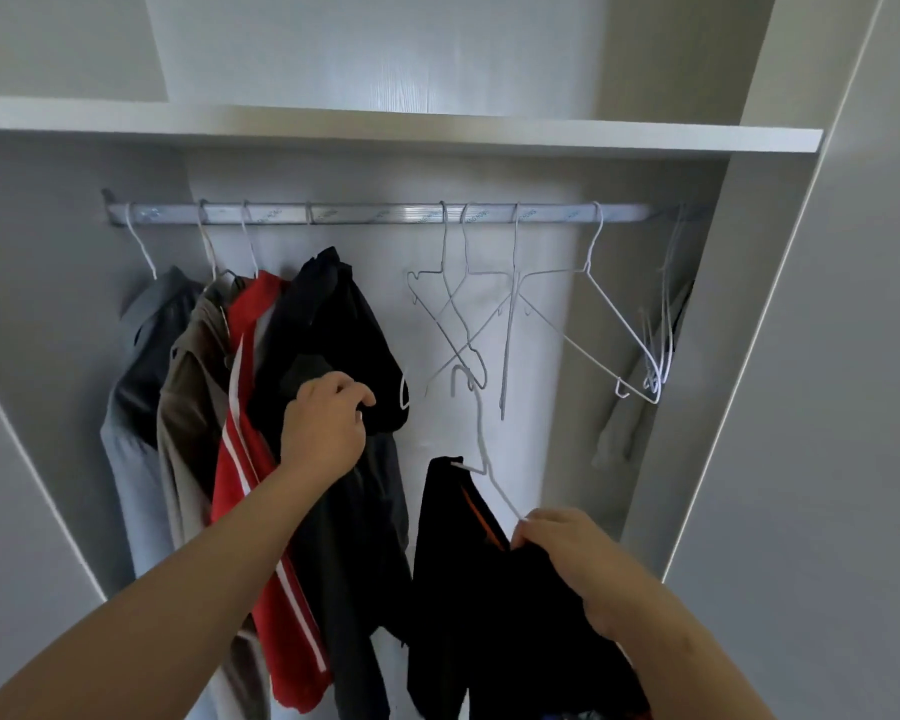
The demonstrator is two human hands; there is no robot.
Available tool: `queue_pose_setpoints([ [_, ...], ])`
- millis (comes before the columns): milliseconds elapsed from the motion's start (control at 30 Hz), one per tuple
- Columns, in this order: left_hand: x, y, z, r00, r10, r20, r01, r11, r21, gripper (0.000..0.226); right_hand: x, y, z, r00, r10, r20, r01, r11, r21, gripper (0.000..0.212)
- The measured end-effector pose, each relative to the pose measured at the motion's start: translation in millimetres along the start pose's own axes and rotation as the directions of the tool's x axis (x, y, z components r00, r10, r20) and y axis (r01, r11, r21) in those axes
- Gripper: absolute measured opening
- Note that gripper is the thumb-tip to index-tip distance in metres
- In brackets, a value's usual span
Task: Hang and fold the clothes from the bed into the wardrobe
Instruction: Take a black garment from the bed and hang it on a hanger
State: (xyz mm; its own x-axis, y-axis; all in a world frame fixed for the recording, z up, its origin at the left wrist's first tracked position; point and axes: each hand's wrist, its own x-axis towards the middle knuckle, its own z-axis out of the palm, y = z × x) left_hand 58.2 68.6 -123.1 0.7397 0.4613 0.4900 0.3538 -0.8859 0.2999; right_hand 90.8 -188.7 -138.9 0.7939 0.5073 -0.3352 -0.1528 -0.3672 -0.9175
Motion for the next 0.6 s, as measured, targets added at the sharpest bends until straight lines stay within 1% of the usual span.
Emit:
queue_pose_setpoints([
  [133,41,-21,12,1.000,-0.003,-0.023,0.004,1.000,0.012,0.026,25,-20,44,0.994,-0.023,0.103,0.017,0.998,0.056,0.022],
  [233,71,-38,17,1.000,0.012,0.012,-0.012,1.000,-0.003,0.027,46,-42,75,0.990,-0.049,0.134,0.037,0.995,0.089,0.024],
  [333,95,-56,21,0.995,0.011,0.100,-0.015,0.999,0.035,0.029,71,-65,104,0.991,-0.098,0.094,0.086,0.989,0.121,0.024],
  [433,111,-70,19,0.981,-0.072,0.178,0.048,0.989,0.140,0.033,91,-85,123,0.992,-0.123,0.034,0.116,0.981,0.155,0.025],
  [500,120,-80,17,0.954,-0.146,0.263,0.124,0.987,0.098,0.035,105,-96,133,0.991,-0.128,-0.023,0.131,0.979,0.159,0.029],
  [567,127,-91,19,0.928,-0.163,0.336,0.174,0.985,-0.003,0.037,117,-104,141,0.991,-0.119,-0.067,0.129,0.978,0.163,0.029],
  [600,129,-97,22,0.924,-0.163,0.345,0.197,0.978,-0.065,0.040,123,-107,143,0.990,-0.110,-0.089,0.123,0.979,0.165,0.028],
])
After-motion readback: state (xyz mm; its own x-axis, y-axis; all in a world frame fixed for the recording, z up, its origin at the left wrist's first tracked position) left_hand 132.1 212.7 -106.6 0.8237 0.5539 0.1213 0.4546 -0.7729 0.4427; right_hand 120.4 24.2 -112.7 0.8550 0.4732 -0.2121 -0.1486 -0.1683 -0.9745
